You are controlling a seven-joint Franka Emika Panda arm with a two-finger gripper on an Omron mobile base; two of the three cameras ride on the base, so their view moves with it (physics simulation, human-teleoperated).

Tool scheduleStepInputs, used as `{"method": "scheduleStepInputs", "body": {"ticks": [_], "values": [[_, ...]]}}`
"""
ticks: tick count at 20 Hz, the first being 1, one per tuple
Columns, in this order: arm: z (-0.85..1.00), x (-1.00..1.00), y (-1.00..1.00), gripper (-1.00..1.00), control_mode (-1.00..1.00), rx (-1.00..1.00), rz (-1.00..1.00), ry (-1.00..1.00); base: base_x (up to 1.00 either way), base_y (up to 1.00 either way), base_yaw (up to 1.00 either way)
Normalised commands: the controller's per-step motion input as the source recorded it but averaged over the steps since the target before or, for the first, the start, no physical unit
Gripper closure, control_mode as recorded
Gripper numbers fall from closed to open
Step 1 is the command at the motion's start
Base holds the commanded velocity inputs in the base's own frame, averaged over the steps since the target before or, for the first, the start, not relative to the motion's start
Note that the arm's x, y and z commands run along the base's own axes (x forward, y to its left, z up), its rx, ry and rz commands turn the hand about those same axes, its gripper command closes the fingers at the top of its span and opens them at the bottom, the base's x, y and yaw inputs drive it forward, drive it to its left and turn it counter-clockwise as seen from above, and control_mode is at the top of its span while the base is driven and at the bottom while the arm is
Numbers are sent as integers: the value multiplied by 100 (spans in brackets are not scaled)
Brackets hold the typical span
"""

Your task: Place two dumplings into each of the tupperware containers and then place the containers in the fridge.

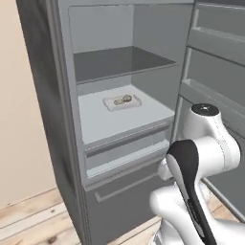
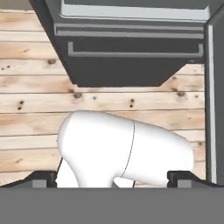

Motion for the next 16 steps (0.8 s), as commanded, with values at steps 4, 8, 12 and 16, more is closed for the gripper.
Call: {"method": "scheduleStepInputs", "body": {"ticks": [4, 8, 12, 16], "values": [[0, 0, 0, -100, 100, 0, 0, 0, -99, 0, -62], [0, 0, 0, -100, 100, 0, 0, 0, -100, 4, -64], [0, 0, 0, -100, 100, 0, 0, 0, -100, 5, -62], [0, 0, 0, -100, 100, 0, 0, 0, -98, 19, -53]]}}
